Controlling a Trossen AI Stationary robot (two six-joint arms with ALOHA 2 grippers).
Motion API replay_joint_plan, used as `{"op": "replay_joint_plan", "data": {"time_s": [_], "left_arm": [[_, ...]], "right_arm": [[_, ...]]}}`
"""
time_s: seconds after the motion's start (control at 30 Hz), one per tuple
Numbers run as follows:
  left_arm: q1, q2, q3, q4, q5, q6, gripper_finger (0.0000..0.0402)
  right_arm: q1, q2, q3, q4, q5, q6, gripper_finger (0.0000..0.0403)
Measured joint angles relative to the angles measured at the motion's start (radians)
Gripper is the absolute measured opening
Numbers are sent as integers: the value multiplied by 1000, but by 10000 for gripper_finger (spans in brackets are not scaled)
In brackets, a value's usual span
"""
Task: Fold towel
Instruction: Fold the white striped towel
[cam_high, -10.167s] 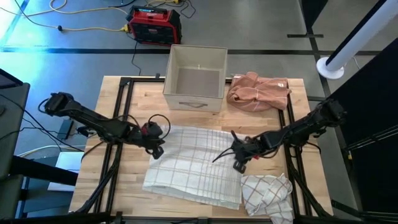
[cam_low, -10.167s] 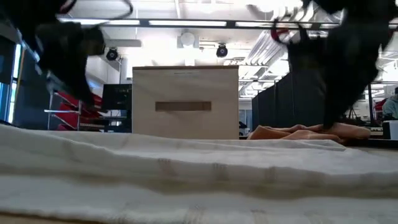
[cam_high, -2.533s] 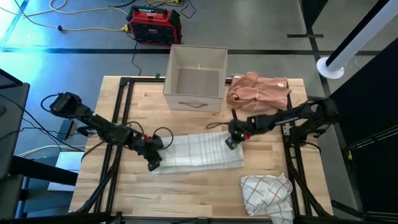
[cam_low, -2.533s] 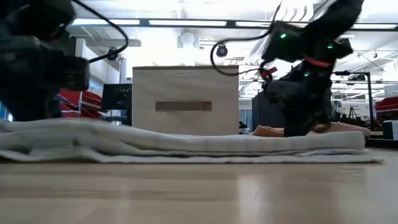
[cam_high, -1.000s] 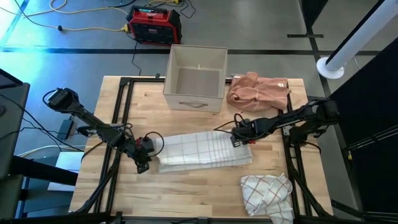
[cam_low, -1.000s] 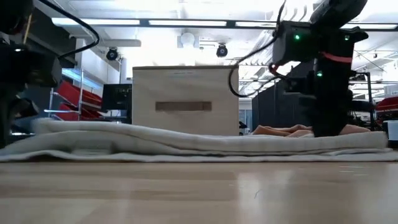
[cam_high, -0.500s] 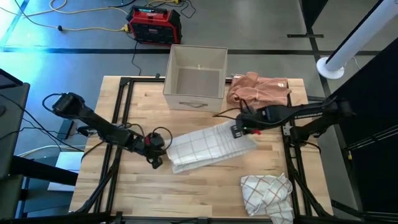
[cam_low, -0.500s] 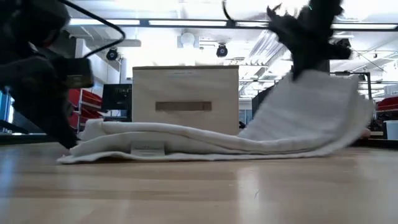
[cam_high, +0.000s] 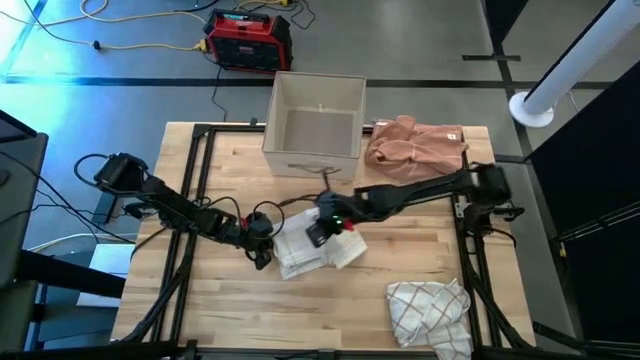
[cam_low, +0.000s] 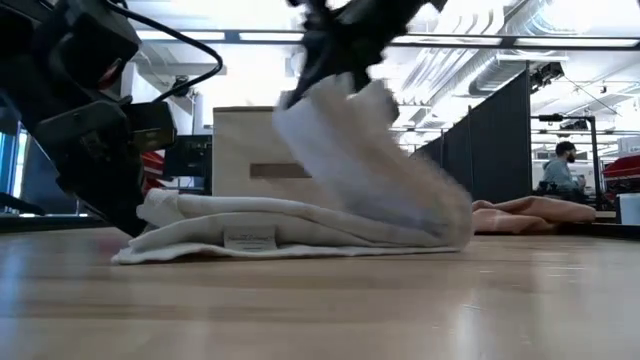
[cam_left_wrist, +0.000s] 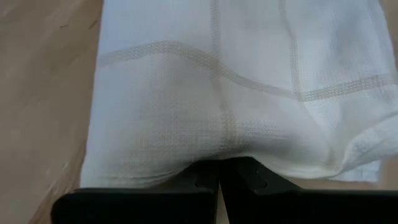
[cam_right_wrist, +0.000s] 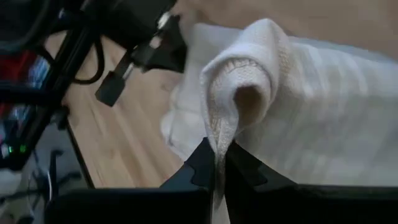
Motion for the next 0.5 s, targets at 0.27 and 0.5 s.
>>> {"op": "replay_joint_plan", "data": {"time_s": [0.27, 0.5], "left_arm": [[-1, 0, -1, 6, 17, -9, 0], [-2, 0, -2, 12, 12, -17, 0]], "right_arm": [[-30, 182, 166, 40, -111, -70, 4], [-35, 192, 184, 54, -77, -43, 48]]}}
